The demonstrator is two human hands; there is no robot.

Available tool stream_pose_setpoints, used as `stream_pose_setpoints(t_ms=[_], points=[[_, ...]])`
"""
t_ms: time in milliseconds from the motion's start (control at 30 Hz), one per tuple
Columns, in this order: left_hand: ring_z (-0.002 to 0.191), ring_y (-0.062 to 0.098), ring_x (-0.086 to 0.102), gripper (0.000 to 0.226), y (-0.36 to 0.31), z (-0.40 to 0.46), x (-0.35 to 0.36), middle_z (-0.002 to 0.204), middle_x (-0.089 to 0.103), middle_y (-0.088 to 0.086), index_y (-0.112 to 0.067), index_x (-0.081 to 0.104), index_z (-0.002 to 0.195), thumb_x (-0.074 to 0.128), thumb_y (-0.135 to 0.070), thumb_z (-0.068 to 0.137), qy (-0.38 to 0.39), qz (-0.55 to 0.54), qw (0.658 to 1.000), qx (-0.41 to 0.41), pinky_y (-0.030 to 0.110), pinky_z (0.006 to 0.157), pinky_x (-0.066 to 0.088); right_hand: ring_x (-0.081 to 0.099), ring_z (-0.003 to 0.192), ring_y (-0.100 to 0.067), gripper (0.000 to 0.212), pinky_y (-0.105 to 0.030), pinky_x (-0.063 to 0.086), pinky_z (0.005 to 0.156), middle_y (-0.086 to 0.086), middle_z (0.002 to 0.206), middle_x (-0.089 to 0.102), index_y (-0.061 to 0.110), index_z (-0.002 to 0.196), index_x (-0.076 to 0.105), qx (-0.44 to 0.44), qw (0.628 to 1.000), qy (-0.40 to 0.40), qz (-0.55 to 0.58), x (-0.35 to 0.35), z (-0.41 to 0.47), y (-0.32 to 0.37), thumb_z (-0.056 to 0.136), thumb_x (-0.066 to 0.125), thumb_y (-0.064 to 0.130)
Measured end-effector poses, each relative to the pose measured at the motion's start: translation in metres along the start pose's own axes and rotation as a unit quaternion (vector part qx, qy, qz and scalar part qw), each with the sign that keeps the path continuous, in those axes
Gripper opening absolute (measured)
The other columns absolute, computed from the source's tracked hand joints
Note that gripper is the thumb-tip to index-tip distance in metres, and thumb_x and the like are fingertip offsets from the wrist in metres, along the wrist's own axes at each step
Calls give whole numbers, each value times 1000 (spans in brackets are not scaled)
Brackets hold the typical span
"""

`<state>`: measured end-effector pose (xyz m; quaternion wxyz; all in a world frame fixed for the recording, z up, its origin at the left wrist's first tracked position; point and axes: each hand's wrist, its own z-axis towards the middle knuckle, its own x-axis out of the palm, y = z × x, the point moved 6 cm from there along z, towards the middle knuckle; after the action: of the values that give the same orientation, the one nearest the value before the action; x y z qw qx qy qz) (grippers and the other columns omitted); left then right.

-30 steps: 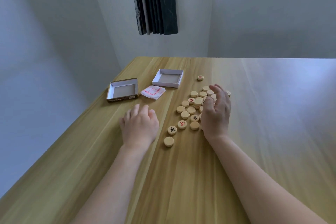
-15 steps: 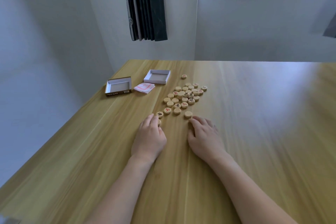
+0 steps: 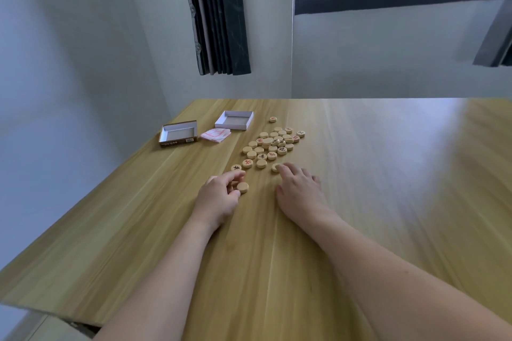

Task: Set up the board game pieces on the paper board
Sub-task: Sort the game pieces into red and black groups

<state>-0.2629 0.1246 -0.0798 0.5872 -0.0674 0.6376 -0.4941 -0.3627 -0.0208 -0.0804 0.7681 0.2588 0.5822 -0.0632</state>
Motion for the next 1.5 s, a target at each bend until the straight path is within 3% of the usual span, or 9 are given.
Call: stream_pose_setpoints(t_ms=[167,367,533,700,900,1000,1200,1367,1500], points=[[104,12,56,54,7,9,1,101,62,-28,-49,60,111,55,-15,71,22,-19,1000,-5,37,100,44,22,141,-21,50,-44,16,111,9,155,24,29,148,27,-25,999,22,-5,13,26,-4,98,29,29],[105,7,49,30,-1,9,3,92,59,-25,-46,61,110,66,-30,86,4,38,999,9,36,106,34,37,125,-22,33,-38,24,103,7,128,50,30,124,55,-29,999,-18,18,13,29,-7,101,32,37],[108,12,55,12,4,12,0,99,64,-22,-39,67,96,60,-29,92,-30,-21,999,-6,41,103,38,42,116,-22,33,-35,30,98,2,114,55,21,110,61,-27,998,-41,33,9,27,-6,102,33,35],[104,11,44,14,6,19,5,105,56,-17,-41,71,91,57,-36,92,-28,89,996,-5,33,100,30,44,111,-23,34,-35,29,98,1,106,54,21,103,63,20,996,-20,85,9,29,-14,100,33,36],[93,23,61,34,15,11,-12,103,52,-2,-20,70,95,40,-5,88,-153,-19,986,-63,36,84,48,44,113,-19,22,-34,29,100,5,108,53,27,102,57,45,991,-28,125,10,30,-20,97,40,40],[89,19,62,38,15,9,-11,104,58,3,-16,71,97,43,4,81,-130,10,989,-70,26,75,44,47,109,-19,21,-36,32,99,8,100,54,27,97,57,55,979,-42,194,6,29,-23,98,38,37],[101,18,60,38,-9,16,13,110,64,1,-15,74,107,47,2,87,-48,55,997,6,22,91,44,50,96,-11,21,-35,37,96,14,92,56,29,99,62,66,957,-57,275,1,36,-29,95,43,23],[70,11,62,52,-12,38,8,92,67,1,-17,71,103,32,10,81,-1,-49,999,-16,23,72,50,57,94,-14,21,-35,47,88,7,104,62,29,98,63,77,944,-66,315,3,56,-40,93,45,20],[95,14,59,45,-9,73,-7,102,64,-1,-19,72,102,38,6,84,-67,25,997,31,26,85,48,56,102,-20,29,-38,43,95,6,114,55,30,107,66,-16,970,-66,234,7,79,-35,92,47,15]])
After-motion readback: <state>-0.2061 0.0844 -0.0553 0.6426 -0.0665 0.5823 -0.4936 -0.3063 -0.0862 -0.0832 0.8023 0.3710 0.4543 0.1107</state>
